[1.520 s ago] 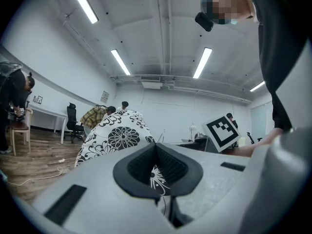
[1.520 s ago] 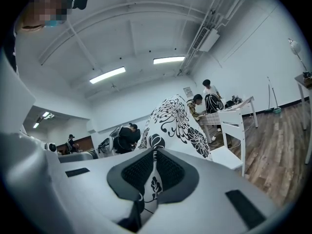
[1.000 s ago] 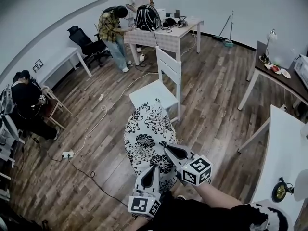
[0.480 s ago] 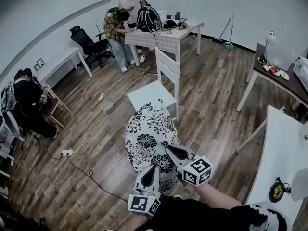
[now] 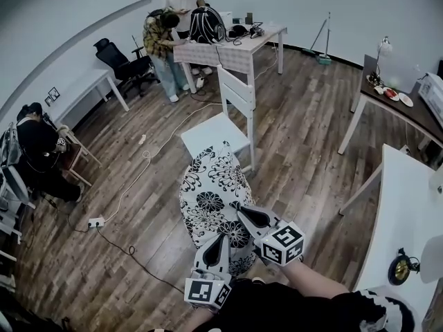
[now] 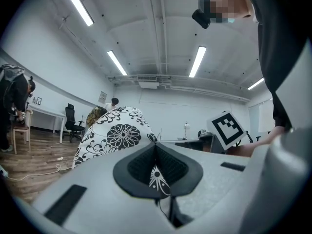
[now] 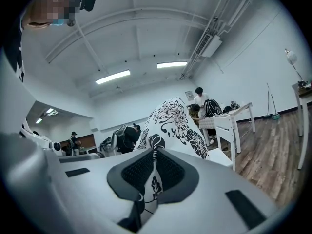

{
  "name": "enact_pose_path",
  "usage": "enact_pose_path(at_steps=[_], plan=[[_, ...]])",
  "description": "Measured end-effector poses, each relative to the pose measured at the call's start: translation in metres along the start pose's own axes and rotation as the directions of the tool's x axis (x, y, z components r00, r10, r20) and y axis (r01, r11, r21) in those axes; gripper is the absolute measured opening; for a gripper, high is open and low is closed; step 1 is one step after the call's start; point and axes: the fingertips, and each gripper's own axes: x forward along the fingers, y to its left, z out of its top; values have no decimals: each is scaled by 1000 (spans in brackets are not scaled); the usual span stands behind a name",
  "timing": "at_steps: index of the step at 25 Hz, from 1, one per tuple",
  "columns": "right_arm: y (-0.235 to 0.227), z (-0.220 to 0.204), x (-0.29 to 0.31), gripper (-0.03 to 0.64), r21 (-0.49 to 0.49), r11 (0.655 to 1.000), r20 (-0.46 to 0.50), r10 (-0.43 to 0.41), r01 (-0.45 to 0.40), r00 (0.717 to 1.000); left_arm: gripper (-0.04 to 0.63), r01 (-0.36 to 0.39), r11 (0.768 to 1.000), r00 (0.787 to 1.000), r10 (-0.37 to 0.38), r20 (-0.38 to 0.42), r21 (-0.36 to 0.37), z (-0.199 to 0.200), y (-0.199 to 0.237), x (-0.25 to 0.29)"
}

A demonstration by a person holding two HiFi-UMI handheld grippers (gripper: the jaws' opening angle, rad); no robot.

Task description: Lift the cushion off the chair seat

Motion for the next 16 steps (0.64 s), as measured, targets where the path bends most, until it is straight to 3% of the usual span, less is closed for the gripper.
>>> enact_pose_path(at_steps=[16], plan=[[3,-1,10,34,-1,1000,-10,17,-17,1000,2,-3,1000,1000,3,-4,-4,0,6,3]])
